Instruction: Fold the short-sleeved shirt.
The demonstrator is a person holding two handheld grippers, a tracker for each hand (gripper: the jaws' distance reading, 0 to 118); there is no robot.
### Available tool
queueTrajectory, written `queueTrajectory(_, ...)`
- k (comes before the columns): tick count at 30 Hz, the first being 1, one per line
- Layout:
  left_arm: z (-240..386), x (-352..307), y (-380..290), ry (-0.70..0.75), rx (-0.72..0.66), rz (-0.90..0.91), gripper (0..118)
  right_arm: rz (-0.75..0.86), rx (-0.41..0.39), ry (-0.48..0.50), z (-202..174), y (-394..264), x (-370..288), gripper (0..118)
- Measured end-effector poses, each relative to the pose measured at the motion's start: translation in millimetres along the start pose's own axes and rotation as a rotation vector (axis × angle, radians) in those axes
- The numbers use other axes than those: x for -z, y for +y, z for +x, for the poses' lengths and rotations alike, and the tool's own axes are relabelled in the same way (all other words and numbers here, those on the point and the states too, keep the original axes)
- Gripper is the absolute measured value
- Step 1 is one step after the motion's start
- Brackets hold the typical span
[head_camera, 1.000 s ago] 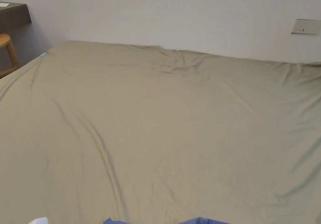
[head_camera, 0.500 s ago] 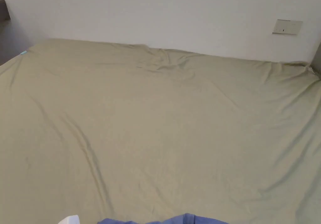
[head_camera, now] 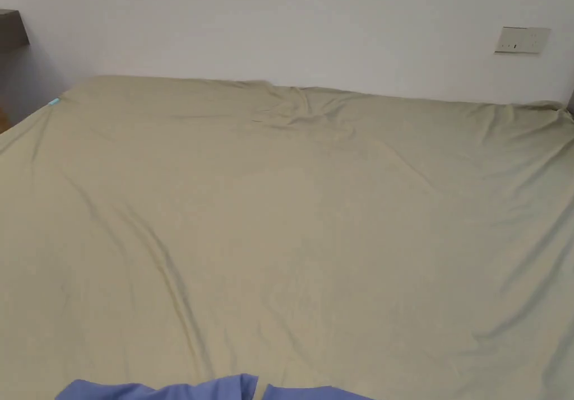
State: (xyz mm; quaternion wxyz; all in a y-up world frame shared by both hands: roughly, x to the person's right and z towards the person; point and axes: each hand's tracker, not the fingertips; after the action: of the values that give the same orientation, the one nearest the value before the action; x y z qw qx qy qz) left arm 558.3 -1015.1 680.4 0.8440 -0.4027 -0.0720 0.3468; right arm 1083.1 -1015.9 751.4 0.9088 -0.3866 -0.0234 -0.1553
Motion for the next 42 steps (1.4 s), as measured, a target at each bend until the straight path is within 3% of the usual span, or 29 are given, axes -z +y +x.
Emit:
queueTrajectory(5,72.1,6.9,-3.4,-0.024,0.251,-0.042,19,-0.011,-0.015,0.016,-3.4,-4.0,1.5,0)
queueTrajectory(9,130.9,48.8,-22.5,-0.116,0.404,-0.150,19,-0.008,0.003,0.021,2.6,-6.4,-2.8,0)
queueTrajectory(12,153.8,96.3,-42.4,-0.223,0.426,-0.283,19,0.001,0.029,-0.005,12.9,-8.5,-8.3,0)
queueTrajectory(17,186.3,165.5,-91.3,-0.234,0.535,-0.424,20,0.011,0.085,-0.067,34.7,-15.6,-20.8,0)
queueTrajectory(18,188.3,178.5,-99.5,-0.241,0.552,-0.448,22,0.012,0.097,-0.083,39.0,-17.5,-23.2,0)
queueTrajectory(20,192.8,192.0,-111.3,-0.229,0.520,-0.519,37,0.010,0.119,-0.103,45.6,-21.1,-26.8,0)
queueTrajectory(23,197.8,176.9,-109.8,-0.416,0.414,-0.515,69,0.009,0.149,-0.124,54.1,-24.4,-29.2,0)
queueTrajectory(25,195.5,161.0,-96.2,-0.612,0.338,-0.512,71,0.003,0.165,-0.125,57.4,-24.5,-27.6,0)
queueTrajectory(27,190.1,142.8,-79.2,-0.685,0.279,-0.476,72,0.002,0.171,-0.120,57.1,-23.6,-25.8,0)
queueTrajectory(29,178.3,130.0,-63.8,-0.597,0.303,-0.376,68,0.004,0.163,-0.112,54.3,-22.5,-23.4,0)
queueTrajectory(30,171.4,125.2,-59.3,-0.531,0.333,-0.322,56,0.004,0.158,-0.103,52.3,-21.8,-21.8,0)
queueTrajectory(31,166.7,122.9,-56.8,-0.452,0.383,-0.288,27,0.002,0.154,-0.092,50.8,-21.1,-20.3,0)
queueTrajectory(32,161.8,123.5,-56.7,-0.341,0.430,-0.273,6,-0.002,0.149,-0.078,48.4,-20.4,-18.2,0)
queueTrajectory(34,151.3,133.4,-61.4,-0.152,0.460,-0.278,3,-0.009,0.139,-0.061,44.1,-20.0,-14.7,0)
queueTrajectory(42,156.2,190.7,-128.4,-0.219,0.376,-0.532,3,-0.027,0.114,-0.033,35.9,-22.6,-14.3,0)
